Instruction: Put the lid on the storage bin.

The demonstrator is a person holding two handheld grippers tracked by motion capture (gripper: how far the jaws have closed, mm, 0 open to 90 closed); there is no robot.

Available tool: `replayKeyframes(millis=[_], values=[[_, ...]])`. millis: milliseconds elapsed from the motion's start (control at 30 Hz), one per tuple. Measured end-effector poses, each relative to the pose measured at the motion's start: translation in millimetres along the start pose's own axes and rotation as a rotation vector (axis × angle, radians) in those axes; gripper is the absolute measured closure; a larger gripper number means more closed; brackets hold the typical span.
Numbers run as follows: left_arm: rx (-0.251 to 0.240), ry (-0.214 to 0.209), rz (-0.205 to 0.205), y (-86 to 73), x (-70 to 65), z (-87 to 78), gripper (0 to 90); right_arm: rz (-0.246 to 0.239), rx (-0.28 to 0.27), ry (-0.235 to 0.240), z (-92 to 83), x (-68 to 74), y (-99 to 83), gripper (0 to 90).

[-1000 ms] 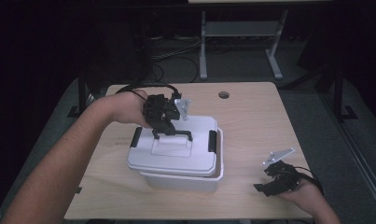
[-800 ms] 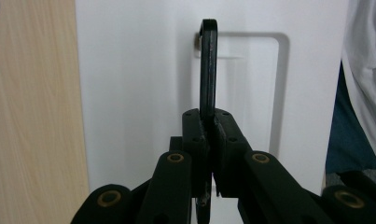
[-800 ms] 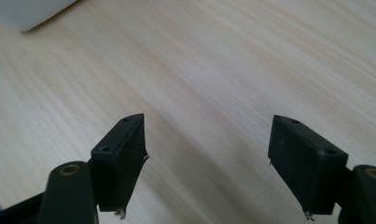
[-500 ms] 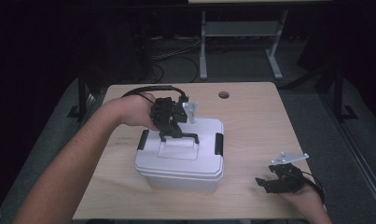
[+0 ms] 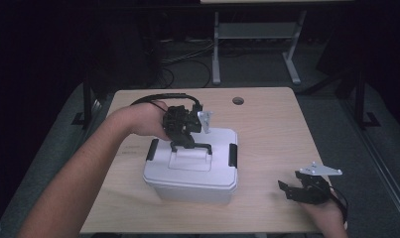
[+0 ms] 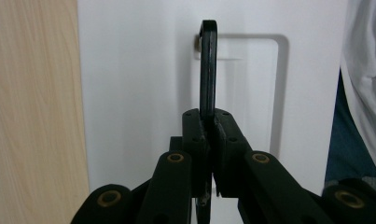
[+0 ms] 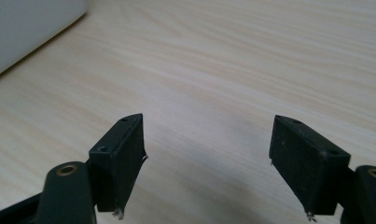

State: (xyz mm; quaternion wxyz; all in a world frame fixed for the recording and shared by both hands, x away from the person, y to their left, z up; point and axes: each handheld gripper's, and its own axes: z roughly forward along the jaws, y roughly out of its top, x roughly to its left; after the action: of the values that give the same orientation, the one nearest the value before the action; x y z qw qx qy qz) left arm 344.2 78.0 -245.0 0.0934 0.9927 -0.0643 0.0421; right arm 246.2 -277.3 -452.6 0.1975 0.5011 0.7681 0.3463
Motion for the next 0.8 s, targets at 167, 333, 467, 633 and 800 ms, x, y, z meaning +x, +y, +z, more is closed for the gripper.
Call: replayKeyframes(millis=[167, 333, 467, 633, 800], values=[[0.002, -0.001, -0.004, 2.2, -1.3, 3.3, 84.7, 0.02, -0.008, -0.005, 1.1, -2.0, -2.2, 26.1], [0.01, -0.001, -0.011, 3.3, -1.9, 6.1, 84.7, 0.009, 0.016, -0.006, 3.2, -2.3, -3.1, 26.1], [-0.001, -0.004, -0.022, 2.9, -1.7, 9.4, 84.6, 0.013, 0.023, 0.009, 3.6, -1.9, -2.9, 26.0], [-0.007, -0.003, -0.024, 1.9, -1.8, 13.0, 84.5, 0.009, 0.036, 0.018, 4.5, -1.5, -3.2, 26.1], [-0.006, -0.002, -0.021, 2.9, -2.3, 16.3, 84.4, 0.006, 0.037, 0.022, 4.7, -1.5, -3.6, 26.1]])
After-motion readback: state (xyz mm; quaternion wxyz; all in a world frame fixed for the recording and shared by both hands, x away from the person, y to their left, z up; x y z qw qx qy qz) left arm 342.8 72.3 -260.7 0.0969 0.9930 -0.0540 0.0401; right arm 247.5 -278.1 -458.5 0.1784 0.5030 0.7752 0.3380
